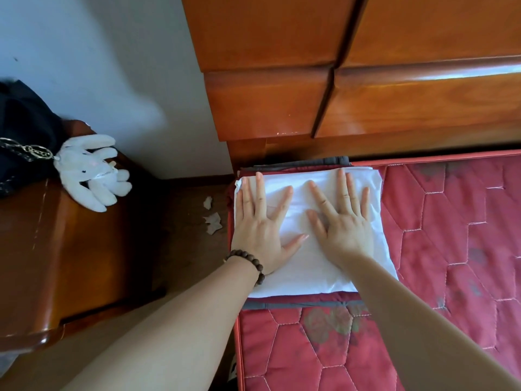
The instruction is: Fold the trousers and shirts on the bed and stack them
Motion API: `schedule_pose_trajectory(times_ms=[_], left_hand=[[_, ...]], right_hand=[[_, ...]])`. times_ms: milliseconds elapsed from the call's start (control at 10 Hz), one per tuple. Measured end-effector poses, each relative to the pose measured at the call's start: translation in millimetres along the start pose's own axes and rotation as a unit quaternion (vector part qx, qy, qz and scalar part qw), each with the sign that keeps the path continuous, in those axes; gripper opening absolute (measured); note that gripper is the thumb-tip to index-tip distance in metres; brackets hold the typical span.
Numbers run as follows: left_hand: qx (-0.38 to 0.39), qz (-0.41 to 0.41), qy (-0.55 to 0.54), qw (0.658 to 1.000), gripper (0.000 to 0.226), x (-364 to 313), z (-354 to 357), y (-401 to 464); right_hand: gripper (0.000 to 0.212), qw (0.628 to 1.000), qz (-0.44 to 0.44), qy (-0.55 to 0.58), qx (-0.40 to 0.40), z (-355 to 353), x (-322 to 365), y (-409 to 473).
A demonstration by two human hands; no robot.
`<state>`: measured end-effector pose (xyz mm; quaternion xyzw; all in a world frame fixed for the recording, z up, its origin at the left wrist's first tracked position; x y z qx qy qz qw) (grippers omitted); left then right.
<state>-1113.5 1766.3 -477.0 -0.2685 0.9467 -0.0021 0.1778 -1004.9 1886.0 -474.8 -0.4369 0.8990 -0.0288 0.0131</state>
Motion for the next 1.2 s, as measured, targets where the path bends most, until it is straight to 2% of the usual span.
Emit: schedule_pose_trajectory(times_ms=[100, 200, 300, 400, 500, 600, 800, 1000, 1200], left_hand=[[-0.007, 0.000, -0.026, 1.000, 0.090, -0.5, -12.6, -4.4], [-0.059, 0.010, -0.021, 0.998, 0.093, -0.4, -26.9, -28.2], [-0.036, 0.056, -0.003, 0.998, 0.095, -3.1, -14.6, -53.0], [0.001, 0.026, -0.003, 1.000, 0.110, 3.8, -2.1, -52.6], [0.021, 0.021, -0.009, 1.000, 0.123, 6.1, 3.7, -49.8], [0.029, 0.017, -0.008, 0.999, 0.125, 8.5, 8.9, -51.0], [0.038, -0.012, -0.005, 0.999, 0.117, 11.5, 13.6, -47.8], [0.040, -0.039, -0.009, 0.998, 0.112, 14.0, 12.3, -48.7], [0.080, -0.028, 0.032, 0.996, 0.102, 3.9, -11.9, -68.6]], right_hand=[[0.057, 0.998, -0.014, 0.055, -0.011, -18.1, 0.4, -7.4], [0.059, 0.995, -0.043, 0.041, -0.080, -34.2, 22.3, -37.9], [0.061, 0.993, -0.095, 0.003, -0.067, -18.8, 45.1, -69.1], [0.060, 0.994, -0.106, -0.029, -0.027, -0.3, 41.6, -70.8], [0.062, 0.996, -0.065, -0.059, -0.006, 5.8, 19.4, -64.0], [0.064, 0.998, -0.003, -0.056, 0.002, 9.0, -9.1, -66.6], [0.063, 0.999, 0.021, -0.021, 0.016, 17.9, -18.9, -64.6], [0.062, 0.996, 0.047, -0.061, 0.042, 22.5, -17.0, -63.2], [0.059, 0.992, 0.095, -0.036, 0.069, -3.7, -4.1, -86.2]])
Point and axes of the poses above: each hand's wrist, its own y-axis towards the middle knuckle, its own z-axis out of the palm, x = y × z, the point moved 7 cm from there along y, towards the middle knuckle, and after that the axes turned 9 degrees about -y, right-handed, at the moved point
